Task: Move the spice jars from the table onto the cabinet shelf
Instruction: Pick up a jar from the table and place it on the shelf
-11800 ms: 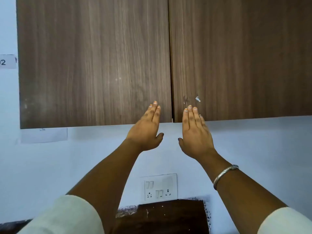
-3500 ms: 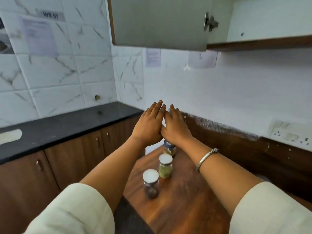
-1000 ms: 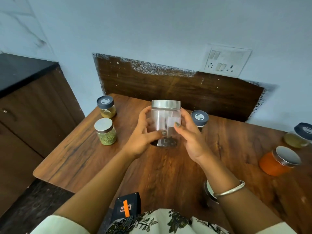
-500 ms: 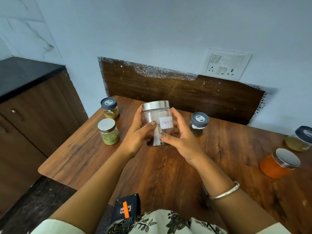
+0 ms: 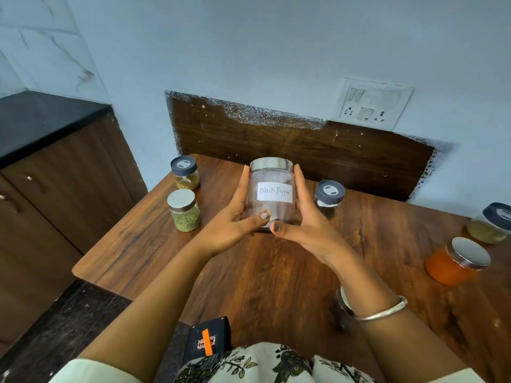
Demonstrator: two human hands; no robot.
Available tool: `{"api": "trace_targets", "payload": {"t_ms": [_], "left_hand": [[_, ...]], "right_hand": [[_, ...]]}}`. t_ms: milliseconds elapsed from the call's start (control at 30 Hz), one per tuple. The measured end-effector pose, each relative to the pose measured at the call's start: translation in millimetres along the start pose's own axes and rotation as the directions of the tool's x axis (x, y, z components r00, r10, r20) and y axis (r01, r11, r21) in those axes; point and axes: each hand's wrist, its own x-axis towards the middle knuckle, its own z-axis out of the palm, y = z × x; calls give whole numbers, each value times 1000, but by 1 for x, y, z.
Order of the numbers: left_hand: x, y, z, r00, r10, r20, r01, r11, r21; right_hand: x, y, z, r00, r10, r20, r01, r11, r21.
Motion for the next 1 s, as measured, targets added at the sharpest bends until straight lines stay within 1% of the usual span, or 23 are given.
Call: {"api": "trace_targets", "payload": {"t_ms": [67,133,200,300,433,533,667,800,867,1000], "left_hand": [[-4,4,-7,999,10,43,-12,999,32],[-7,7,-10,998,15,62,-19,998,59],[-7,9,-11,998,31,60,-34,998,48],[-9,9,-13,996,59,67,-61,998,22],[-13,9,-23,994,69,83,-73,996,49],[-15,8,-32,992,82,97,-92,991,100],[-17,4,-44,988,88,129,-113,972,206],[-21,-2,-55,983,93,160,-131,962,240],[-23,-3,-60,980,94,174,-135,962,238],[-27,-4,-68,978,107,179,-159,938,307]], "right_hand": [[-3,-3,-5,997,26,67,-21,998,-63],[-5,-3,-10,994,37,106,-32,998,-50],[-6,-4,-13,992,50,117,-48,999,-25],[-6,-8,-16,987,90,134,-82,994,-68],[-6,-13,-14,979,137,149,-124,988,-92],[-5,-15,-7,976,143,165,-124,985,-120],[-4,-18,3,977,155,146,-127,975,-179],[-1,-18,12,976,180,120,-137,943,-303],[-1,-19,17,977,189,102,-146,931,-334],[-2,-23,28,979,187,75,-144,910,-388]]}}
